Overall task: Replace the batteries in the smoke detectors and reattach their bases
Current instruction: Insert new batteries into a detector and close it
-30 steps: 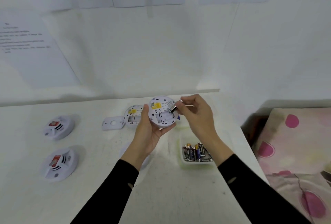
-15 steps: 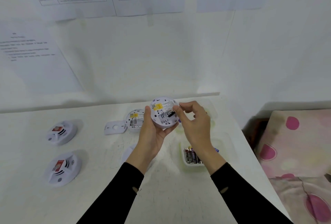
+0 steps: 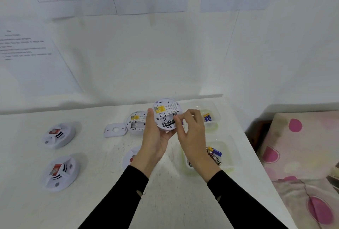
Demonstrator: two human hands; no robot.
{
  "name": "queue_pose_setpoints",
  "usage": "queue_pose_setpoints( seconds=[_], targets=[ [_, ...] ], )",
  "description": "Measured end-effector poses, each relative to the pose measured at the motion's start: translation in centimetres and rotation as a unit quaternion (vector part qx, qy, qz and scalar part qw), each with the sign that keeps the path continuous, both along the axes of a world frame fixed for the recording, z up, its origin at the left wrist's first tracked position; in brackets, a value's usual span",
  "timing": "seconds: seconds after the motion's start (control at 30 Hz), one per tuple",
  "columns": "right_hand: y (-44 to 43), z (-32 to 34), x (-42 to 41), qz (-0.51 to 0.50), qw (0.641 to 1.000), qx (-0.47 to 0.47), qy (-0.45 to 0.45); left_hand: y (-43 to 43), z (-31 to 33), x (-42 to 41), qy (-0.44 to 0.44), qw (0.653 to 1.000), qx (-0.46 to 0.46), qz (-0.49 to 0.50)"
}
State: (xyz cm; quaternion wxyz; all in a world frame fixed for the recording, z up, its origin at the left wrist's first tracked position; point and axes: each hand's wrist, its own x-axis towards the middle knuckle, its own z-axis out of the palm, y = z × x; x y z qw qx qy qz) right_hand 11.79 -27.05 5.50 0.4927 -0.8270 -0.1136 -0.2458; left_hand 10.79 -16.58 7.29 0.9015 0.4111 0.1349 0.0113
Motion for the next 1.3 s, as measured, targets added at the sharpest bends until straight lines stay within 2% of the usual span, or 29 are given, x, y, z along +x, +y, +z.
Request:
queue_pose_setpoints(
  seconds=[0.07,0.1,0.17,0.23,0.27,0.3,0.33,0.4,0.5,0.53,0.57,0.6,0.63,0.7,0.8,0.97,1.03,1.13,1.23,1.3],
  targets=[
    [0.3,0.4,-0.2,0.048,0.987,0.117,0.098,0.3,-0.2,0.1,0.001,1.000,0.007,0.004],
    [0.3,0.7,-0.3,0.067,0.970,0.172,0.161,0.4,-0.3,0.1,0.000,1.000,0.011,0.007],
    [0.1,1.5,0.1,0.102,0.909,0.270,0.300,0.7,-0.3,0.0,-0.006,1.000,0.016,0.013],
    [-0.4,2.1,0.9,0.134,0.828,0.347,0.420,1.0,-0.1,0.1,-0.013,1.000,0.027,0.009],
    [-0.6,2.2,1.1,0.146,0.795,0.372,0.456,1.1,0.0,0.1,-0.014,0.999,0.034,0.006],
    [-0.8,2.2,1.4,0.154,0.779,0.381,0.474,1.1,0.0,0.1,-0.014,0.999,0.041,0.005],
    [-0.8,2.2,1.7,0.160,0.782,0.369,0.475,1.2,0.1,0.3,-0.014,0.999,0.046,0.004],
    [-0.8,2.5,2.7,0.166,0.813,0.313,0.462,1.3,0.4,0.6,-0.017,0.999,0.046,0.006],
    [-1.3,3.1,5.4,0.170,0.811,0.342,0.444,2.0,1.1,1.4,-0.027,0.999,0.029,0.013],
    [-1.5,3.1,6.5,0.144,0.829,0.329,0.430,2.2,1.3,1.5,-0.025,0.999,0.017,0.020],
    [-1.8,2.8,7.5,0.109,0.866,0.267,0.409,2.4,1.3,1.5,-0.022,0.999,0.007,0.025],
    [-2.0,2.1,8.5,0.077,0.902,0.168,0.389,2.7,1.3,1.4,-0.018,0.999,0.000,0.028],
    [-2.2,1.4,9.4,0.055,0.924,0.056,0.375,2.8,1.2,1.3,-0.014,0.999,-0.004,0.028],
    [-2.2,0.3,10.6,0.043,0.919,-0.122,0.373,3.1,0.7,1.0,-0.009,0.999,-0.013,0.030],
    [-1.7,-0.7,11.7,0.062,0.897,-0.220,0.378,3.4,0.4,0.6,-0.006,0.999,-0.024,0.034],
    [-1.2,-0.9,11.8,0.092,0.893,-0.251,0.362,3.7,0.4,0.6,0.002,0.999,-0.031,0.039],
    [-1.6,-0.9,11.7,0.091,0.899,-0.234,0.360,3.6,0.3,0.6,0.002,0.999,-0.033,0.036],
    [-2.4,-0.4,11.2,0.072,0.918,-0.166,0.352,3.4,0.3,0.8,0.008,0.999,-0.035,0.031],
    [-3.3,0.6,10.0,0.041,0.944,-0.109,0.308,3.2,0.2,1.0,0.011,0.999,-0.036,0.024],
    [-3.6,1.8,8.5,0.027,0.964,-0.010,0.265,3.1,0.0,1.1,0.011,0.999,-0.034,0.022]
  ],
)
